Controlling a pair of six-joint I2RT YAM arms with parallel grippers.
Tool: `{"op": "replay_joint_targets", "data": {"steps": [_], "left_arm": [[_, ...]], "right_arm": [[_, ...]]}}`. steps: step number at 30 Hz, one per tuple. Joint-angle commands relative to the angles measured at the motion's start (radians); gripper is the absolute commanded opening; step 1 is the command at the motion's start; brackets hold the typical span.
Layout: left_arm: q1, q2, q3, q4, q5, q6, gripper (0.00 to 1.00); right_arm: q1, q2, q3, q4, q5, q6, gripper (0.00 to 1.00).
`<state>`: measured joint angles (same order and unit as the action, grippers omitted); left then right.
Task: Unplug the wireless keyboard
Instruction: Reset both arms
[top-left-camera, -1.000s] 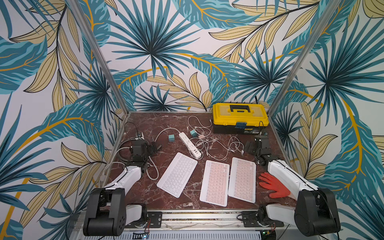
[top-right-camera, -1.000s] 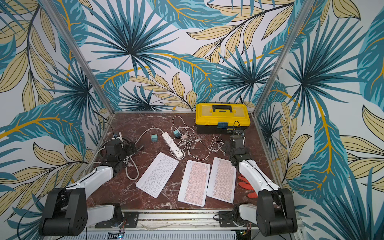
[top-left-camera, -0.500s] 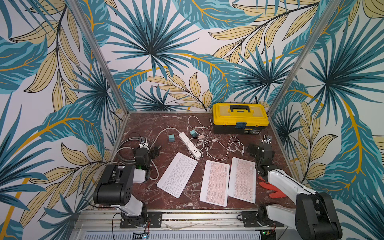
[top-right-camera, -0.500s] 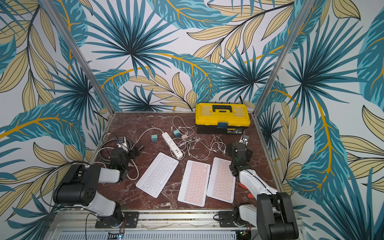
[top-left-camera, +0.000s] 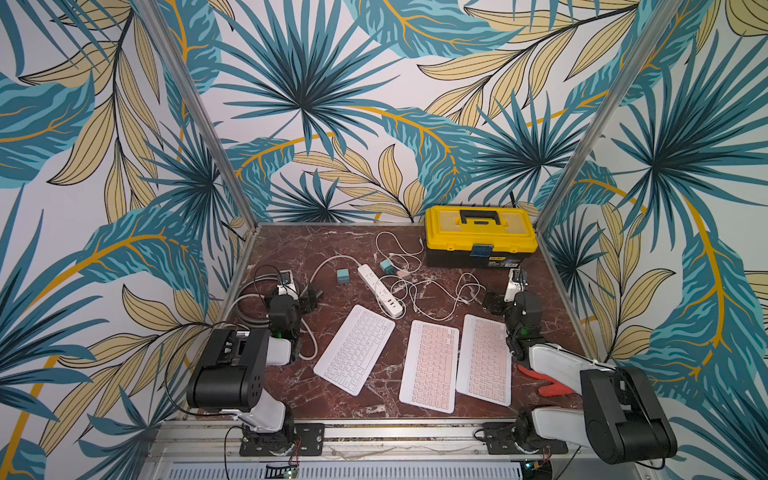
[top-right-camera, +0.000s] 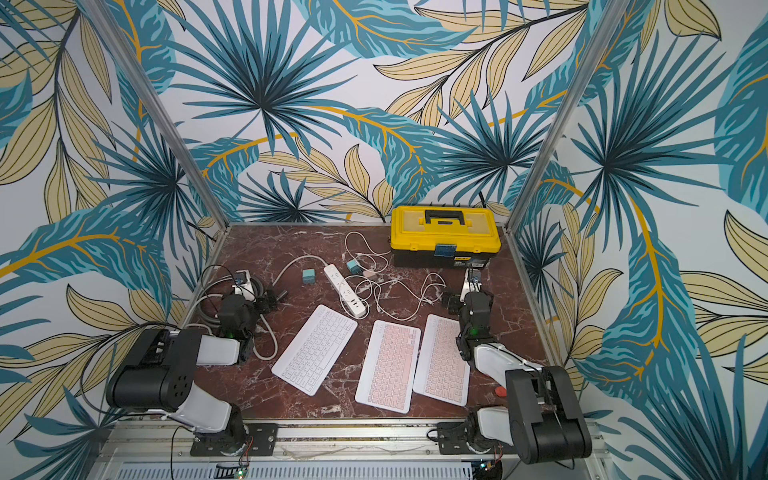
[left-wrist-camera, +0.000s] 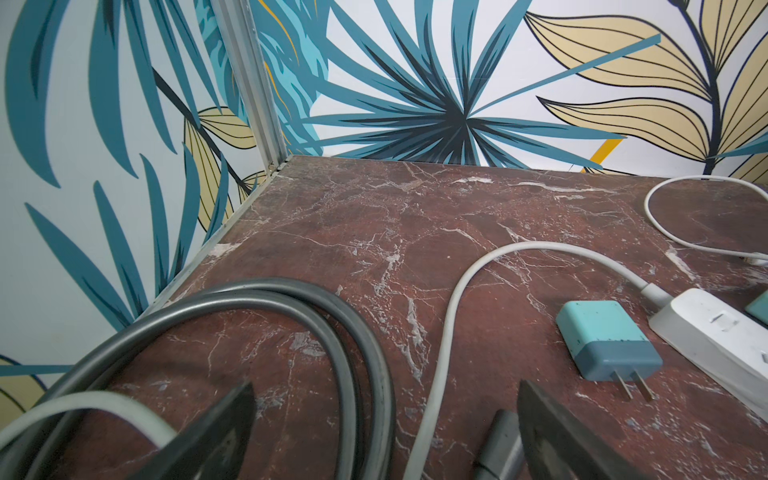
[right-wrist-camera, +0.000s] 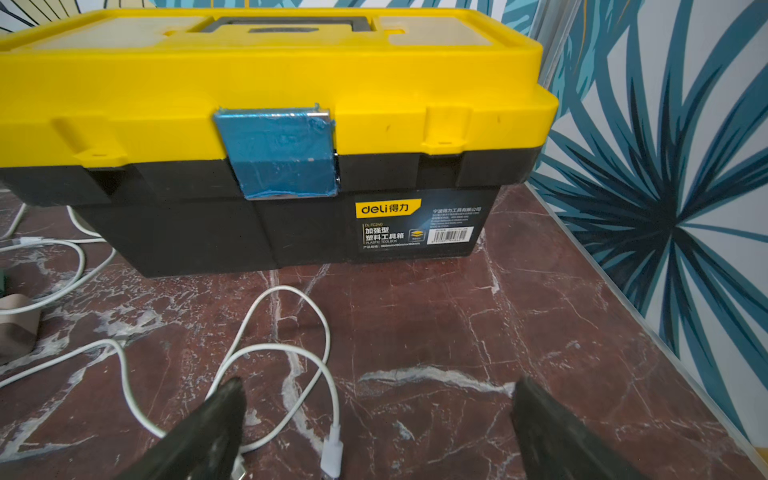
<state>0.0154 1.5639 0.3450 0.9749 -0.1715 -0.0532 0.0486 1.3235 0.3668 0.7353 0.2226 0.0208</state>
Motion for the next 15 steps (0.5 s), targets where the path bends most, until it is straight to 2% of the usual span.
{"op": "replay_joint_targets", "data": {"steps": [1, 2, 3, 4, 5, 6, 7, 8, 11, 15], "left_arm": [[-0.001, -0.001, 0.012, 0.022, 0.003, 0.009, 0.99], [-0.002, -0.002, 0.012, 0.022, 0.002, 0.010, 0.99], [-0.001, -0.002, 0.012, 0.023, 0.002, 0.010, 0.99], [-0.002, -0.002, 0.011, 0.022, 0.003, 0.010, 0.99], [-0.001, -0.002, 0.011, 0.022, 0.001, 0.010, 0.99], [-0.002, -0.002, 0.011, 0.022, 0.001, 0.010, 0.99], [-0.002, -0.001, 0.011, 0.022, 0.001, 0.009, 0.99], [-0.003, -0.004, 0.011, 0.022, 0.002, 0.010, 0.99], [-0.003, -0.002, 0.011, 0.022, 0.003, 0.012, 1.00], [-0.003, -0.001, 0.011, 0.022, 0.003, 0.011, 0.99]], "right_arm": [[0.004, 0.124, -0.044, 0.209, -0.019, -0.019, 0.99], [0.005, 0.209, -0.046, 0.337, -0.007, -0.038, 1.00], [0.005, 0.215, -0.016, 0.302, 0.004, -0.032, 1.00], [0.005, 0.160, 0.051, 0.064, 0.037, 0.017, 1.00], [-0.008, 0.168, 0.054, 0.062, 0.015, 0.023, 0.99], [-0.009, 0.205, 0.027, 0.182, 0.009, -0.002, 1.00], [-0.008, 0.197, 0.030, 0.161, 0.011, -0.002, 1.00], [-0.009, 0.165, 0.056, 0.059, 0.020, 0.024, 1.00], [-0.008, 0.187, 0.029, 0.150, 0.012, -0.002, 1.00], [-0.009, 0.169, 0.043, 0.091, 0.016, 0.016, 1.00]]}}
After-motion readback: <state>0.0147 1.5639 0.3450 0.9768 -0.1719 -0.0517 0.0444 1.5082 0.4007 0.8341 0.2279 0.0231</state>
